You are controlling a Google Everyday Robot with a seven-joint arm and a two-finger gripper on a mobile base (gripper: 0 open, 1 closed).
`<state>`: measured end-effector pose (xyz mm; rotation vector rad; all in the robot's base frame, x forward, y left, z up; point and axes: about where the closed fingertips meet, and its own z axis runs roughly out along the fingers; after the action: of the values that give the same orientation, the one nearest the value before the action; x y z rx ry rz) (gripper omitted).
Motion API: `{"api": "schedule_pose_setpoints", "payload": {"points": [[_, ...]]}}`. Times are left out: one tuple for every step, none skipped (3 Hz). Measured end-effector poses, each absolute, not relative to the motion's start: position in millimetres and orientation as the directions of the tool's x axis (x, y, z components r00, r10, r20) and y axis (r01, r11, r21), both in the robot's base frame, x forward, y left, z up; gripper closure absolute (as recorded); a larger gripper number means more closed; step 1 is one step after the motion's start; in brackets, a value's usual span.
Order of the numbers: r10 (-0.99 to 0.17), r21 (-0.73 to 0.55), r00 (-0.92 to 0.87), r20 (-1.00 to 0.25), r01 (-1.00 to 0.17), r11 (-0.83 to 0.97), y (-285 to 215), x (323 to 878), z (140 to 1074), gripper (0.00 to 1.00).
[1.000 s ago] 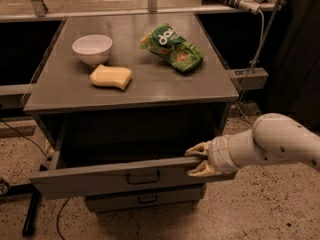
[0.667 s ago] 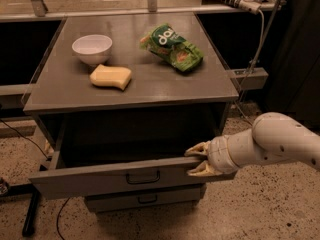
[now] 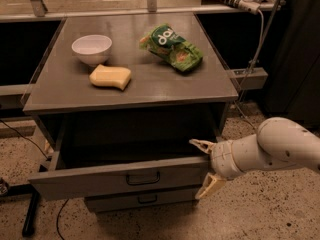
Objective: Open top drawer
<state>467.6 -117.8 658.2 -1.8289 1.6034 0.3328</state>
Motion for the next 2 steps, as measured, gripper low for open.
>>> {"api": "schedule_pose_setpoints", "payload": {"points": [[-0.758, -0.29, 0.194, -0.623, -0.957, -0.007, -128.0, 437.1, 647.3, 0.38], [-0.758, -0.29, 0.194, -0.623, -0.957, -0.007, -127.6, 437.4, 656.2, 0.61]]}}
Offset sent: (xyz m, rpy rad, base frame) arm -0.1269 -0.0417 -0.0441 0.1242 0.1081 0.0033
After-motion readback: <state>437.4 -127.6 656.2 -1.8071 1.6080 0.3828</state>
